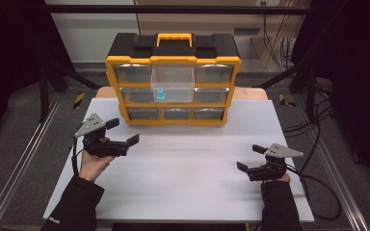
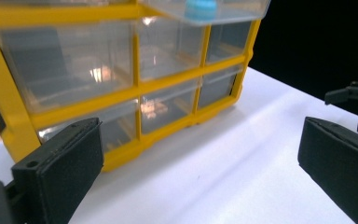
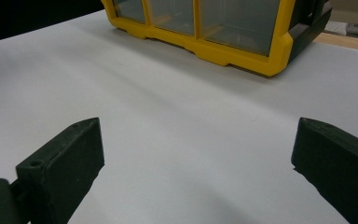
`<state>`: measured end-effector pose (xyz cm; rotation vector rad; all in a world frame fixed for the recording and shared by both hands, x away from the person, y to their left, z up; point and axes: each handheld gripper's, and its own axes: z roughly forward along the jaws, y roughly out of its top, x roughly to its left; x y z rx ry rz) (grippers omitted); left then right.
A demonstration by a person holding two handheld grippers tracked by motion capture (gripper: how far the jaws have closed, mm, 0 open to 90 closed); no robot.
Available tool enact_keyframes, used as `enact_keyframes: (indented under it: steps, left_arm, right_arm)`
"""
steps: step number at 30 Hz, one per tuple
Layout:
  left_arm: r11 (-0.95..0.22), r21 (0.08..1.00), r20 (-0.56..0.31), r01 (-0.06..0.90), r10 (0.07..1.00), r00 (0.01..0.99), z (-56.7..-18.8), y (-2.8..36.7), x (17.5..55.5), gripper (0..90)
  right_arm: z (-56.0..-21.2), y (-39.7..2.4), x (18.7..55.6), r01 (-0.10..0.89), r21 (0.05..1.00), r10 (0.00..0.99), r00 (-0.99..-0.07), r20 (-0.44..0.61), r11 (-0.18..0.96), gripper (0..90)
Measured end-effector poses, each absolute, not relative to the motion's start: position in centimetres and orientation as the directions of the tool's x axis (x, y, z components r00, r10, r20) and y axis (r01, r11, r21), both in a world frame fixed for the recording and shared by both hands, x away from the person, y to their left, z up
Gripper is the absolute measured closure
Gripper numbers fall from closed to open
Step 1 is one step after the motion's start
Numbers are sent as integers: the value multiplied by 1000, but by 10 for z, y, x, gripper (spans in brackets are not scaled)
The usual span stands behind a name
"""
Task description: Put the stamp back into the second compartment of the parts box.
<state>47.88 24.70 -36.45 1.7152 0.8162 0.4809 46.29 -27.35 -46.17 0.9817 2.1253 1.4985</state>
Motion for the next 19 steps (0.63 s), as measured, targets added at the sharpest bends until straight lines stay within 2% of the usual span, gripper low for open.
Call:
enact_keyframes:
  steps: [3, 12, 19]
  left_arm:
    - [-154, 948, -78, 279, 737, 671, -378, 251, 476, 1]
    - [-135, 930, -123, 341, 760, 638, -416, 272, 471, 9]
    - [-145, 924, -122, 353, 764, 634, -429, 281, 467, 17]
  right_arm:
    - [-461, -274, 463, 331, 923, 713, -694, 98, 195, 28]
    - [-462, -273, 463, 332, 922, 714, -694, 96, 199, 28]
    - [-462, -273, 463, 332, 922, 714, -694, 96, 198, 28]
